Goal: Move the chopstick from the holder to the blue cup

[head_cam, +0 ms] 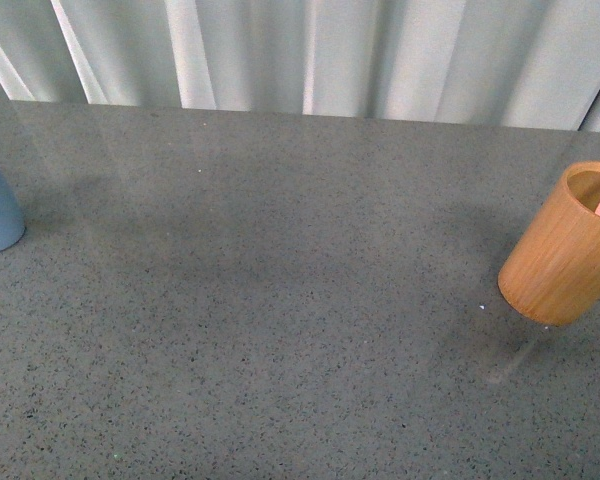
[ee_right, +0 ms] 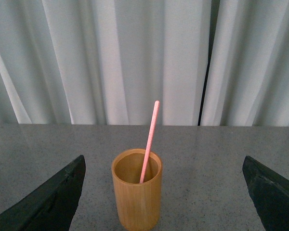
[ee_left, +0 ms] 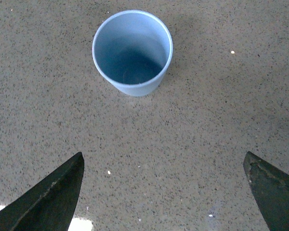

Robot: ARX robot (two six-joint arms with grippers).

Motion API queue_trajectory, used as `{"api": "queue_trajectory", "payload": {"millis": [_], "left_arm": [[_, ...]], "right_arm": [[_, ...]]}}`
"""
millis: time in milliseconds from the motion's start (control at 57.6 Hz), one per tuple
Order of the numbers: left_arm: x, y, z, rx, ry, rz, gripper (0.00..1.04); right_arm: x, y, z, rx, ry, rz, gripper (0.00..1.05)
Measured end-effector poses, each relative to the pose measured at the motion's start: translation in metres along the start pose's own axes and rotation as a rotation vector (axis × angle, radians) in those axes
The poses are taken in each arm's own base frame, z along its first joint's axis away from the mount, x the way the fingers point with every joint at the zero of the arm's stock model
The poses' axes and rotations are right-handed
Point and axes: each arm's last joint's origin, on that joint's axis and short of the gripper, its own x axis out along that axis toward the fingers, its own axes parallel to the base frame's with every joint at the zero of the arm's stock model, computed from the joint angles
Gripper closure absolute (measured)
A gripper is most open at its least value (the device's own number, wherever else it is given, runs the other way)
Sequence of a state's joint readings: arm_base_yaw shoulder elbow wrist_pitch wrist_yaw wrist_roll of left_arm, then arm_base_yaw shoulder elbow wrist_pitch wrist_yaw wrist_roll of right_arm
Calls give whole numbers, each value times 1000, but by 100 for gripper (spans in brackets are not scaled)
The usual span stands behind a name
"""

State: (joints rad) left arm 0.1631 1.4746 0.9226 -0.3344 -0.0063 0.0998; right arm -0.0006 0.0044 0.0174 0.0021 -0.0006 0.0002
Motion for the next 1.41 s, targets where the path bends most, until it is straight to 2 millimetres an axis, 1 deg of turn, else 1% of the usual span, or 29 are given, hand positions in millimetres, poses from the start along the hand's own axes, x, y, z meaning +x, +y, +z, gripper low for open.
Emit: {"api": "queue_trajectory", "payload": {"millis": [191, 225, 382, 486, 885, 1284, 1405], "left_arm": [[24, 2, 19, 39, 46, 45, 7], [27, 3, 20, 40, 52, 48, 7], [55, 7, 28, 38, 102, 89, 7], [66, 11, 34, 31, 111, 105, 7], [93, 29, 50, 3, 138, 159, 7], [122, 32, 54, 6, 186, 186, 7], [127, 32, 54, 7, 201, 194, 7]], "right_arm": [[0, 0, 0, 0, 0, 0, 10], [0, 0, 0, 0, 0, 0, 10], [0, 0, 0, 0, 0, 0, 10], [0, 0, 0, 0, 0, 0, 10], [0, 0, 0, 0, 0, 0, 10], [0, 0, 0, 0, 0, 0, 10], [0, 0, 0, 0, 0, 0, 10]]}}
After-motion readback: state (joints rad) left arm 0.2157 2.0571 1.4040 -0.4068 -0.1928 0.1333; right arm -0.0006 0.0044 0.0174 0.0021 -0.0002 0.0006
